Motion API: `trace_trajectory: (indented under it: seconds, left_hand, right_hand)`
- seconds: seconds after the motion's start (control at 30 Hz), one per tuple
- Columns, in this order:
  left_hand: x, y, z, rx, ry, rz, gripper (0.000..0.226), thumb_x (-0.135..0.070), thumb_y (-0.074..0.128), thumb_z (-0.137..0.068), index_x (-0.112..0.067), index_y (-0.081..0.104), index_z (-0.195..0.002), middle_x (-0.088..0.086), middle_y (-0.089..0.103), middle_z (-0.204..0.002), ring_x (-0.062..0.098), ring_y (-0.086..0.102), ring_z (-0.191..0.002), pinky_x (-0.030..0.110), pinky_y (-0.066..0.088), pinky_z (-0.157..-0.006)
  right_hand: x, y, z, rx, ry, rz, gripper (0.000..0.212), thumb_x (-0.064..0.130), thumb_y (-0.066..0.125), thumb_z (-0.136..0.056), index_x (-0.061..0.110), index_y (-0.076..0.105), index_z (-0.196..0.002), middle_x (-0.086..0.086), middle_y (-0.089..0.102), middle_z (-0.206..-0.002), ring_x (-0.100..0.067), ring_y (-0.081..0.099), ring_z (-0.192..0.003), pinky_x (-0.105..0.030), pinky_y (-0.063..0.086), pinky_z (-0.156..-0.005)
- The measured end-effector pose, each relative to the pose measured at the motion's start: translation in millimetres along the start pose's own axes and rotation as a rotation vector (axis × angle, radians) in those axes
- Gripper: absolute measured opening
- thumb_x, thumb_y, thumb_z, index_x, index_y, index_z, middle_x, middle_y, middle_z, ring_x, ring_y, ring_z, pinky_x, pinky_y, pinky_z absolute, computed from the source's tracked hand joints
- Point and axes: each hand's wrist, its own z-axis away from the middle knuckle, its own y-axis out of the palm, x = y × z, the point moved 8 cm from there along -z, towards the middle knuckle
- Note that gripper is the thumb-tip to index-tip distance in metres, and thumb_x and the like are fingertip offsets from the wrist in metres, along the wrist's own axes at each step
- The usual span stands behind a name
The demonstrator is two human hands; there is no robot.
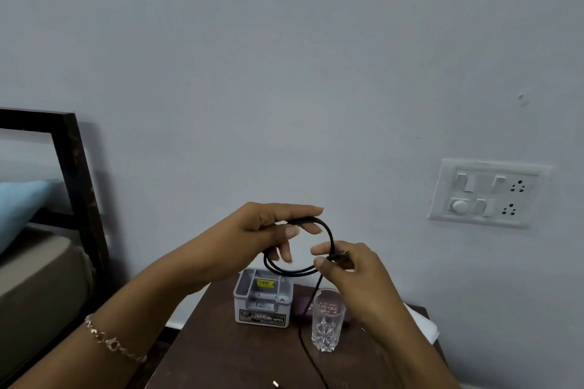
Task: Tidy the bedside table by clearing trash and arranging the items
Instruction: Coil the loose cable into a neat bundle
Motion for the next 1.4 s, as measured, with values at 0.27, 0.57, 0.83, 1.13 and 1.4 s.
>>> trace_trajectory:
  seconds: [0.27,0.57,0.83,1.13,1.4]
  left_hand:
    - [14.8,-15.5,0.4,-0.367,-0.022,-0.016,0.038,-0.022,0.059,-0.089,-0.033,0.055,-0.124,-0.019,0.061,-0.116,-0.003,0.059,-0.104,0.007,0.047,-0.075]
    - [79.2,104.9,34.5,-0.203,-0.653,0.951,0.038,-0.028,0.046,-0.095,-0.001,0.071,-0.087,0.014,0.075,-0.079,0.021,0.073,-0.066,0.031,0.060,-0.059]
    - [79.5,54.7,-4.6,-0.368,-0.490,1.199,0.027,-0.011,0.041,-0.097,0.005,0.063,-0.100,0.016,0.074,-0.092,0.020,0.073,-0.074,0.033,0.059,-0.069]
    - [64.4,28.7,-11.3,-0.101,-0.546,0.868,0.059,-0.051,0.039,-0.093,-0.003,0.053,-0.123,0.007,0.070,-0.095,0.015,0.065,-0.075,0.035,0.057,-0.071]
    - [44.5,23.8,-7.6,0.061,-0.438,0.484,0.025,-0.024,0.047,-0.095,-0.013,0.068,-0.085,0.000,0.051,-0.066,0.009,0.062,-0.061,0.016,0.049,-0.054]
  right_hand:
    - [-12.1,2.0,0.7,-0.025,0.121,-0.567,0.009,0.008,0.057,-0.089,0.010,0.066,-0.088,-0.006,0.076,-0.091,-0.012,0.070,-0.094,-0.023,0.055,-0.083]
    - [-16.0,3.4,9.2,-0.257,0.154,-0.904,0.008,0.008,0.058,-0.087,0.006,0.065,-0.088,-0.010,0.076,-0.087,-0.017,0.072,-0.088,-0.020,0.057,-0.076]
    - [-20.6,1.8,14.2,-0.119,0.216,-0.807,0.015,0.007,0.053,-0.091,0.006,0.062,-0.103,-0.010,0.076,-0.086,-0.018,0.073,-0.082,-0.023,0.059,-0.068]
    - [-25.5,-3.4,3.4,0.084,0.234,-0.383,0.016,0.005,0.052,-0.092,0.006,0.061,-0.105,-0.006,0.075,-0.071,-0.015,0.073,-0.071,-0.029,0.060,-0.066]
    - [-17.2,-6.4,0.9,0.130,0.168,-0.239,0.018,0.005,0.047,-0.094,0.008,0.061,-0.104,0.000,0.070,-0.064,-0.012,0.070,-0.069,-0.037,0.058,-0.078]
